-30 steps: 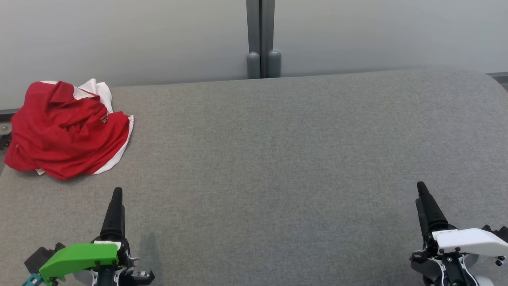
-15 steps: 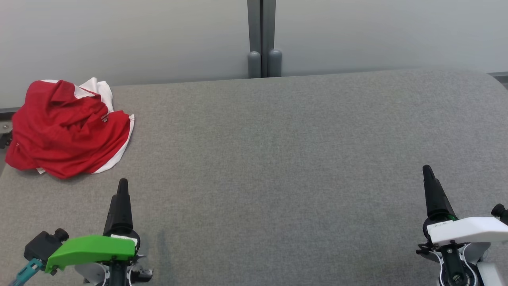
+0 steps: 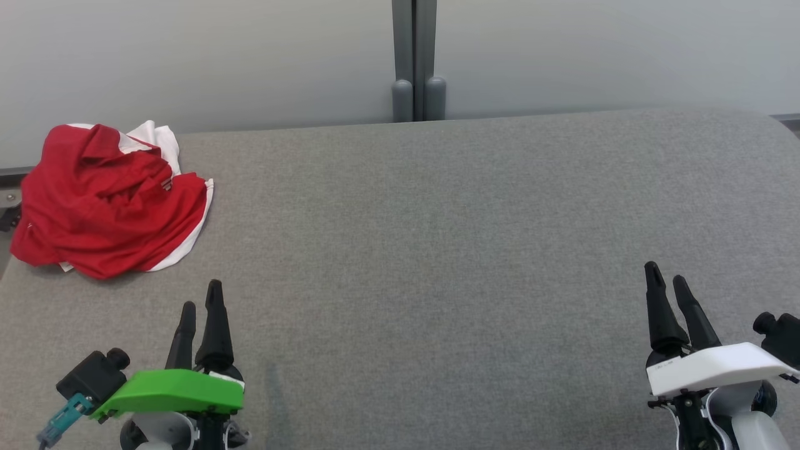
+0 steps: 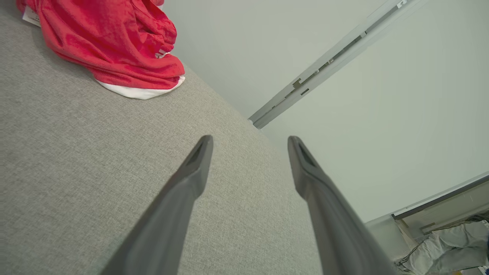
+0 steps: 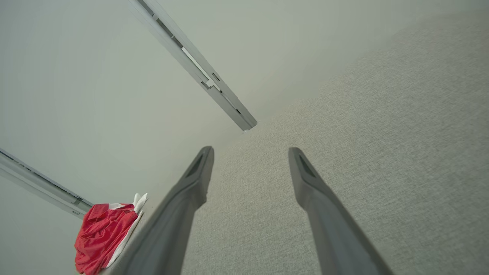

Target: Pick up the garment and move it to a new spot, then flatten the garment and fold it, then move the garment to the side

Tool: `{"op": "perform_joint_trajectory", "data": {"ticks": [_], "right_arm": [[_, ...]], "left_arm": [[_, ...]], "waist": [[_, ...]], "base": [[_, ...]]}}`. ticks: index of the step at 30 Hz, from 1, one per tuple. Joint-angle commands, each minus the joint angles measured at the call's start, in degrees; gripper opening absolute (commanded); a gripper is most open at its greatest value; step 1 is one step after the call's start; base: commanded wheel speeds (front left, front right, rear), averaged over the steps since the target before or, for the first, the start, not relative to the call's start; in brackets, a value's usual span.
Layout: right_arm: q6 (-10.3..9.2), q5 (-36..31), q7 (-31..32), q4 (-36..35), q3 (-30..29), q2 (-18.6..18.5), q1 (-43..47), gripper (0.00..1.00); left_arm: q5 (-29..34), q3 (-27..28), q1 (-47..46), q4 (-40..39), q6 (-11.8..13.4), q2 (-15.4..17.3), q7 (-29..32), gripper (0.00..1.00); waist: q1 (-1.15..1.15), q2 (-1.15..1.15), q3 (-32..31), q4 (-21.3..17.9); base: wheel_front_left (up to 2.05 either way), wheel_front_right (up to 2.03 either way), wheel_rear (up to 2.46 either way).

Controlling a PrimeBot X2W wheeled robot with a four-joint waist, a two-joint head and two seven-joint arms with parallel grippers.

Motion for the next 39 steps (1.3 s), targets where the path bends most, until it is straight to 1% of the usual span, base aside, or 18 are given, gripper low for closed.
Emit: {"op": "perform_joint_trajectory", "data": {"ticks": [1,21,39], "right_arm": [[0.02,-2.4,-0.7,-1.2,0.3,-0.4,0.0,1.0],[0.02,-17.3,-3.9,0.4,1.4,-0.5,1.2,1.0],[0.03,-27.9,-6.3,0.8,2.1,-0.6,1.7,1.0]], "left_arm": [[2.5,-0.4,0.0,-0.4,0.1,0.4,-0.6,1.0],[15.0,-1.5,1.8,2.1,0.0,0.5,-3.8,1.0],[22.7,-2.8,2.1,4.1,-0.6,0.6,-6.2,1.0]], "waist": [[0.0,0.0,0.0,0.0],[0.0,0.0,-0.1,0.3],[0.0,0.0,0.0,0.4]], "base": [[0.0,0.0,0.0],[0.0,0.0,0.0],[0.0,0.0,0.0]]}}
